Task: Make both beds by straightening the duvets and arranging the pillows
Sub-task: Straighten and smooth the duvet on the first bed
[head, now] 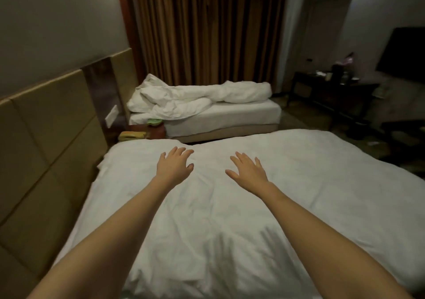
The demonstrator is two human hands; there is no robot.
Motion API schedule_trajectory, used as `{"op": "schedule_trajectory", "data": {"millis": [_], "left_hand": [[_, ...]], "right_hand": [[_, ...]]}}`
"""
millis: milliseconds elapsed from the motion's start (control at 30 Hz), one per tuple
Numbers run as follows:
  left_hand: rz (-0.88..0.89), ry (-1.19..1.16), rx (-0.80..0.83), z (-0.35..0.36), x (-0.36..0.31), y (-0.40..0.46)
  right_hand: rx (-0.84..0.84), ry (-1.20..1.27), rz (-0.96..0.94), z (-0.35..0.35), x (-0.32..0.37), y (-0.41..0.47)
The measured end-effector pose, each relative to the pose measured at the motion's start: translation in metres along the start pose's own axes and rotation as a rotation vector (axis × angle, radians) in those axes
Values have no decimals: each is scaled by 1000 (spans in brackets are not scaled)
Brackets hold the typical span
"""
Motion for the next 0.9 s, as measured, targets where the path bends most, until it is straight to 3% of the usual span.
{"op": "schedule_trajectory", "data": {"millis": [200,500,900], "left_hand": [[157,-5,-27,-5,-147,28],[358,-55,46,24,-432,83],[426,-64,122,60,-647,196]], "right_hand": [[-39,24,135,-44,-129,-64],[-35,-59,255,-125,-380,-133],[-52,-11,354,-175,-618,-118]]}}
Point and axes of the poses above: each hand's wrist, its own y-axis towards the middle knuckle, its own z-axis out of the palm, x = y × z, the point moved 5 cm from there along y, towards the middle knuckle, and after that the axes turned 8 degrees about y, right-handed, at the moved point
